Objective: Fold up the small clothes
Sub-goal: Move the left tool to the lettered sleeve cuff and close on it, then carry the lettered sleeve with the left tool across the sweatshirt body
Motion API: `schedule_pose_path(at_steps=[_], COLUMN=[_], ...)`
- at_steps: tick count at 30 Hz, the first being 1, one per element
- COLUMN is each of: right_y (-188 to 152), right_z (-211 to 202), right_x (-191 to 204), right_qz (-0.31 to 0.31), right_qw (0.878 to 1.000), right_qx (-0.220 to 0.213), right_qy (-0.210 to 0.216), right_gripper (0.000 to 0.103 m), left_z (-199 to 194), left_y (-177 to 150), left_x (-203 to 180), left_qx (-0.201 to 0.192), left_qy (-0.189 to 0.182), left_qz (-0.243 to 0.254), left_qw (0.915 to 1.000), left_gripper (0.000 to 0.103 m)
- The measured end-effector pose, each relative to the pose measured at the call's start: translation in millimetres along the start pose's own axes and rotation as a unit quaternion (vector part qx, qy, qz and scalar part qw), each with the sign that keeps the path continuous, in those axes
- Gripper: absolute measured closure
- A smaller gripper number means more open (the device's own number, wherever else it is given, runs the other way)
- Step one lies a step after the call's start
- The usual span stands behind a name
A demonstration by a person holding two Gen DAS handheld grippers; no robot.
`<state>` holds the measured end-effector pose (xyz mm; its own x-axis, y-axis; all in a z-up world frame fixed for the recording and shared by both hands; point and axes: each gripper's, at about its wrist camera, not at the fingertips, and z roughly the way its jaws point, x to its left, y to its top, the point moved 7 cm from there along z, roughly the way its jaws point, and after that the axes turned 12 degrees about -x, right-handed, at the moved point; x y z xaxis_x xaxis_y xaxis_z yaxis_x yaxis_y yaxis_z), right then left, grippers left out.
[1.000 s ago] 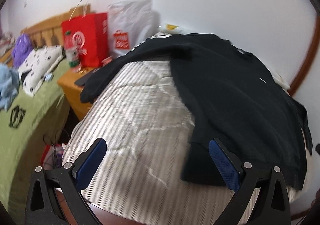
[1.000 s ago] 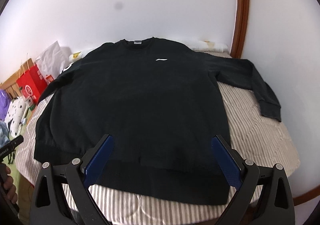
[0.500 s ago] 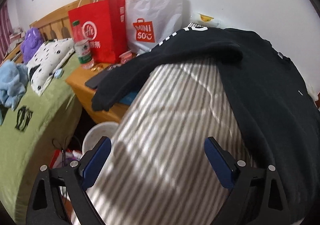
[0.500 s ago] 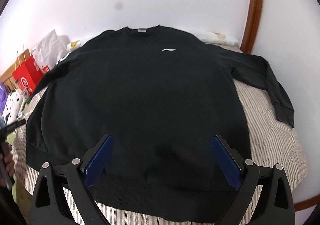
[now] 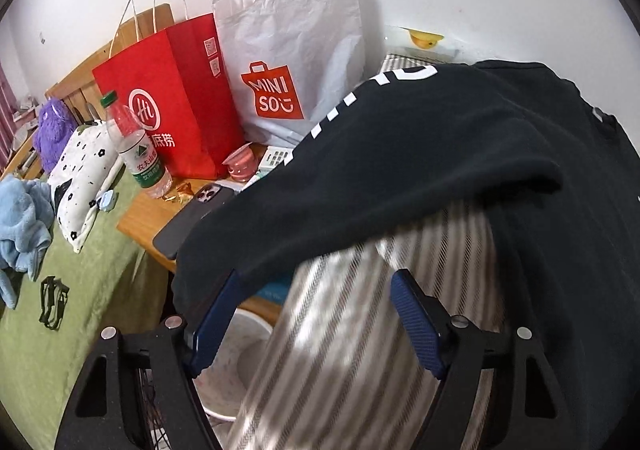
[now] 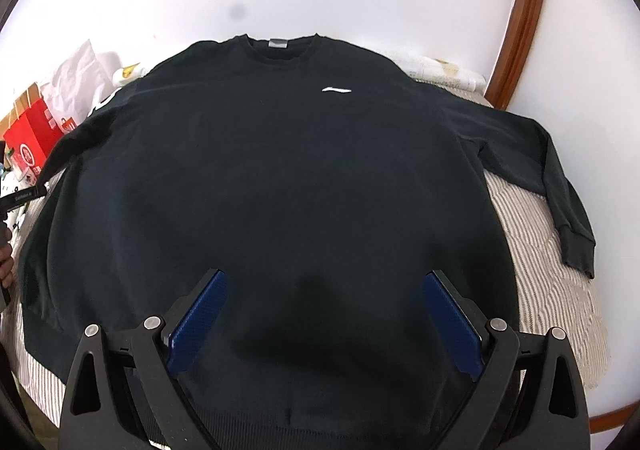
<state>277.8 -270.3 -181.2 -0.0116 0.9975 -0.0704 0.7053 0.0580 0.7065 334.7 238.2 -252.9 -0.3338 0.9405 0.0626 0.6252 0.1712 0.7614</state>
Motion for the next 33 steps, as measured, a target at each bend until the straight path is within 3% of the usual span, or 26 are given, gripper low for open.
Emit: schedule_pose_path(at_steps=[2, 6, 9, 12, 15, 18, 21, 25, 29, 33], right_y=[-1.8, -2.0, -2.8, -3.7, -1.4, 4.0, 6.3, 5.1, 1.2, -4.4], right_z=[7.6, 15.1, 18.3, 19.1, 16.2, 12.7, 11.0, 7.3, 0.7, -7.5], right_x=[0.1, -1.1, -4.5, -10.1, -17.2, -26.6, -36.9, -53.2, -71.4, -91.7], right_qz=[-0.002, -0.002, 0.004, 0.007, 0.014, 0.02, 0.03, 0.046, 0.056, 0.076], right_qw=[1.0, 1.0, 1.0, 1.0, 1.0, 1.0, 0.999, 0.999, 0.998, 0.997], right_qx=[0.011, 0.014, 0.016, 0.02, 0.018, 0.008, 0.003, -0.003, -0.007, -0.009], right_qy=[-0.002, -0.001, 0.003, 0.005, 0.016, 0.023, 0.025, 0.028, 0.023, 0.017], right_gripper=[0.006, 0.006, 0.006, 0.006, 0.006, 0.006, 0.006, 0.006, 0.006, 0.006], left_z=[5.5, 13.0, 17.4, 18.9, 10.7, -13.9, -37.9, -62.4, -84.8, -104.4], left_y=[4.6, 14.8, 20.9, 27.4, 41.4, 67.4, 96.0, 123.2, 140.6, 137.6], left_x=[-2.3, -6.7, -12.0, -16.1, -16.5, -20.7, -37.5, -72.2, -128.9, -195.9], left_qx=[-0.004, -0.009, -0.011, -0.012, -0.026, -0.071, -0.099, -0.118, -0.136, -0.151], left_qy=[-0.004, 0.002, 0.002, 0.025, 0.045, 0.069, 0.067, 0.044, -0.009, -0.063], left_qz=[0.003, 0.017, 0.022, 0.041, 0.048, 0.058, 0.064, 0.069, 0.083, 0.114], left_qw=[1.0, 0.9998, 0.9997, 0.9988, 0.9975, 0.9934, 0.9908, 0.9897, 0.9871, 0.98], left_gripper=[0.031, 0.05, 0.074, 0.091, 0.095, 0.097, 0.097, 0.097, 0.097, 0.097])
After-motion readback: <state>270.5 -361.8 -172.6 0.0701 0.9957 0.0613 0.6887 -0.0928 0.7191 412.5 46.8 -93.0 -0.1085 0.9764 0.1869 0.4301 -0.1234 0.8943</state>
